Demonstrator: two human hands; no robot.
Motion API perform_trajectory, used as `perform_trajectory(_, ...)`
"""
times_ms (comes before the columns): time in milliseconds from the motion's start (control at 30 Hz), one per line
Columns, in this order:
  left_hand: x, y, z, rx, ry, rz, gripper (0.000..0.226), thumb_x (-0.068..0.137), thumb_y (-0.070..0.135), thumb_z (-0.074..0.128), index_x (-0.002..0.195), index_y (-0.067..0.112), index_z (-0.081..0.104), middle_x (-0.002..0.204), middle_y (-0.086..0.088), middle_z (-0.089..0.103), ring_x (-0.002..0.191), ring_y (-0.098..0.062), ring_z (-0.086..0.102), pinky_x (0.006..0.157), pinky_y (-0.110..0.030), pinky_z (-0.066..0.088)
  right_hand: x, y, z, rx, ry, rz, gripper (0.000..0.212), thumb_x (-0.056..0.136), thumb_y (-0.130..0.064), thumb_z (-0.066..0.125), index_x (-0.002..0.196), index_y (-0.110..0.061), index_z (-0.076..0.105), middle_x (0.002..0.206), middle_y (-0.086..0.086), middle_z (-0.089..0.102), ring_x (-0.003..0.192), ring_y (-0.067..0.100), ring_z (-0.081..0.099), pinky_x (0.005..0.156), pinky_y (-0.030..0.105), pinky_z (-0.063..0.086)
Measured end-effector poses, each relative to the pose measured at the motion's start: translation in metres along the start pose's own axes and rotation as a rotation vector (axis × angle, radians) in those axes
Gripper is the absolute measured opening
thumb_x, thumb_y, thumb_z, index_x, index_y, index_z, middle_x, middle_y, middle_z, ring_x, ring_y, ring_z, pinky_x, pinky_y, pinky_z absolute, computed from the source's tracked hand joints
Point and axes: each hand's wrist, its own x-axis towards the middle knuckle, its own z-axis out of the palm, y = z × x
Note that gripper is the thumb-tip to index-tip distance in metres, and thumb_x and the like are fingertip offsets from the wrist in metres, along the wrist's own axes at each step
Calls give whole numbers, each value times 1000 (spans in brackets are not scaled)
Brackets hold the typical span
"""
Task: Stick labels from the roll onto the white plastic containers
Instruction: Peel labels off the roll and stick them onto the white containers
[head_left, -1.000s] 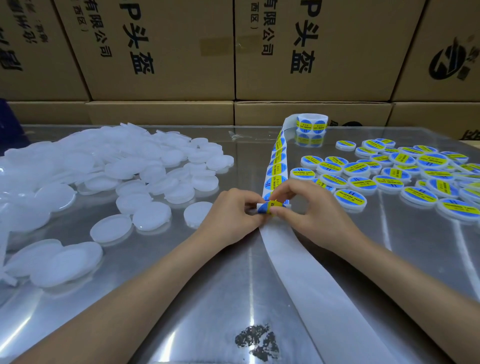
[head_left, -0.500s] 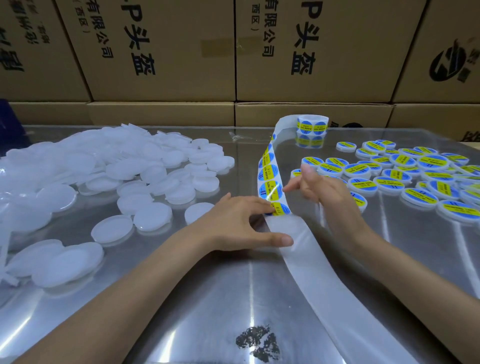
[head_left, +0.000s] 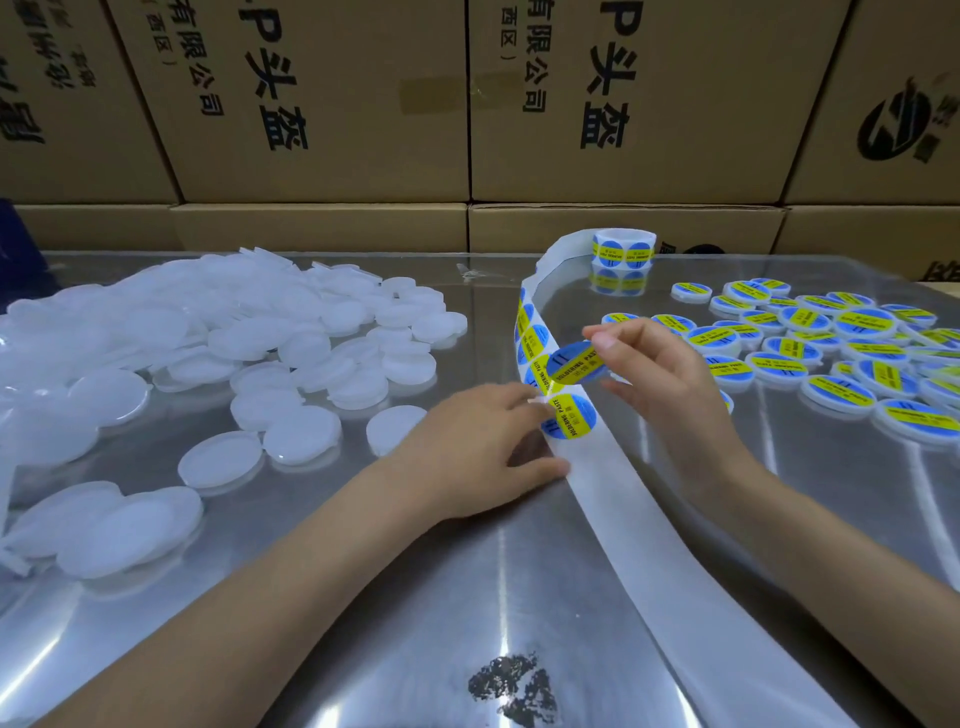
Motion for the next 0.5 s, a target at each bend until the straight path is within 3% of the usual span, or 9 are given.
perform_trajectory(100,-2,0,-2,223,-47,-306,63,88,66,33,135,24,41,141,1,37,125,-24,39,96,-38,40,-2,1,2,18,-31,4,6,89,-12,58,86,-8,61,93,-13,65,77,-5,60,72,11,46)
perform_trajectory(200,-6,3,4,201,-196,-528,73,87,72,19,138,21,33,147,-1,27,132,-27,29,97,-46,37,-3,1,4,22,-66,20,10,78,-22,67,80,-16,60,100,-13,67,80,-5,62,77,15,48)
perform_trajectory(267,-6,1,6,142,-174,-461,69,90,68,20,135,19,37,145,-1,30,134,-23,30,102,-46,34,-3,1,5,33,-74,62,10,74,-27,66,78,-20,61,106,-13,67,86,-1,62,86,25,49)
perform_trajectory(333,-4,1,4,44,-113,-301,61,93,61,28,136,20,40,148,3,29,135,-19,30,107,-37,29,-3,5,4,48,-70,115,6,80,-24,69,80,-22,63,111,-10,67,91,3,61,91,37,48)
perform_trajectory(433,-1,5,5,-165,-50,-72,49,97,43,40,142,24,37,151,9,28,136,-11,29,108,-25,24,-1,9,3,123,-48,200,4,86,-22,62,84,-21,65,105,-8,68,94,1,61,83,30,48)
perform_trajectory(500,1,5,7,-221,-11,-53,54,95,42,47,144,24,33,151,8,29,138,-10,26,111,-29,25,2,12,0,211,-23,281,4,86,-24,62,85,-23,66,100,-4,68,101,7,61,82,28,49)
